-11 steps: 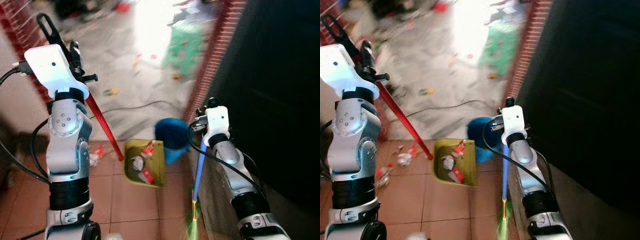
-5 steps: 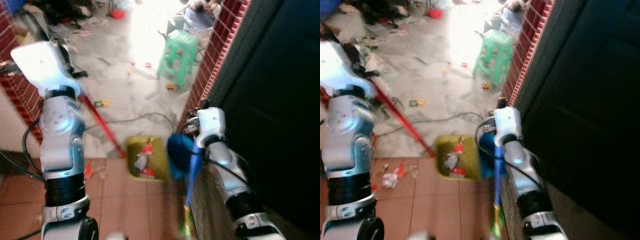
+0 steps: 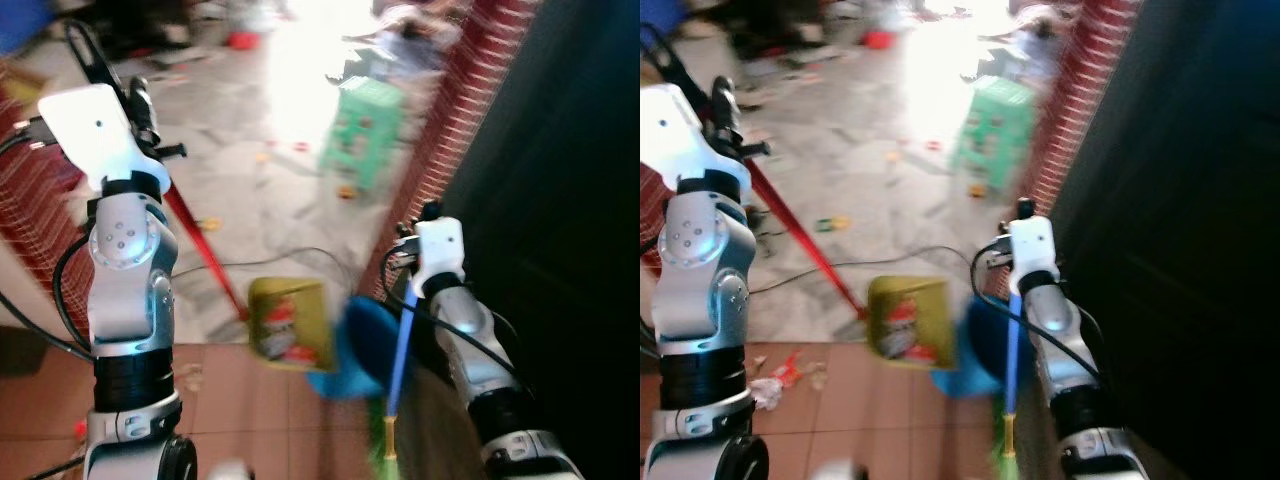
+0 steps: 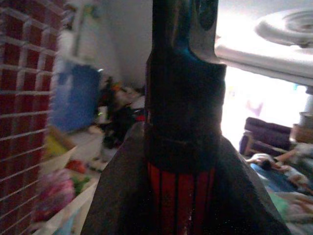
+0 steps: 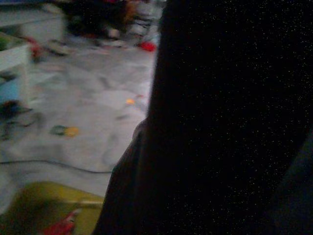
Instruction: Sweep floor
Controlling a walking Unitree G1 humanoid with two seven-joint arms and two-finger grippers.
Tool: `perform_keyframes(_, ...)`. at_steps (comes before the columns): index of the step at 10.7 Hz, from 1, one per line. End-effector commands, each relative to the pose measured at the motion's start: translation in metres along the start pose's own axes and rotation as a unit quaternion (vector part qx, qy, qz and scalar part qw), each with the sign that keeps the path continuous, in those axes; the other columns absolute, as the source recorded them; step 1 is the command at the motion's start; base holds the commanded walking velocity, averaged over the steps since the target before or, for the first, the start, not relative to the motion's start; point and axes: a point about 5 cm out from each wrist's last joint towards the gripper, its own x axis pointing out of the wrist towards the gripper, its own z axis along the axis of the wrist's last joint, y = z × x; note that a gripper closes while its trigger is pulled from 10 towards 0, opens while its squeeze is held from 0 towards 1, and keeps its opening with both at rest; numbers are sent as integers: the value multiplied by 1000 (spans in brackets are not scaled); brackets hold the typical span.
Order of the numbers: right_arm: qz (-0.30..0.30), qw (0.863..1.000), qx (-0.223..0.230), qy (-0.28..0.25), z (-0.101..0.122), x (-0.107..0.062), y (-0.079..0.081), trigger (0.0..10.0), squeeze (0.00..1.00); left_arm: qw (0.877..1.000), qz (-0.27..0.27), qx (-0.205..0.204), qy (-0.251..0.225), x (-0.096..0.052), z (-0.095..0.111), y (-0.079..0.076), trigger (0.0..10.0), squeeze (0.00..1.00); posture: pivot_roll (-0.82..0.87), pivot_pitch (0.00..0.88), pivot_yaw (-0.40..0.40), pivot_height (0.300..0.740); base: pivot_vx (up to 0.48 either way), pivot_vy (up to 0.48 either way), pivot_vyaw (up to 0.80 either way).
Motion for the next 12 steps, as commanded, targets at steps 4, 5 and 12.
perform_keyframes(4, -19, 1000, -13, -18, 8, 1, -13, 10000, 0, 999, 3, 11, -51, 6, 24, 3, 10000, 0, -28, 0, -77, 740, 160, 0, 0)
perform_keyframes(5, -19, 1000, -13, -18, 8, 1, -14, 10000, 0, 998, 7, 15, -53, 6, 26, 6, 10000, 0, -27, 0, -78, 740, 0, 0, 0)
perform_keyframes(12, -17, 1000, -14, -18, 7, 1, -13, 10000, 0, 995, 31, 19, -95, 21, 52, 15, 10000, 0, -20, 0, -85, 740, 0, 0, 0)
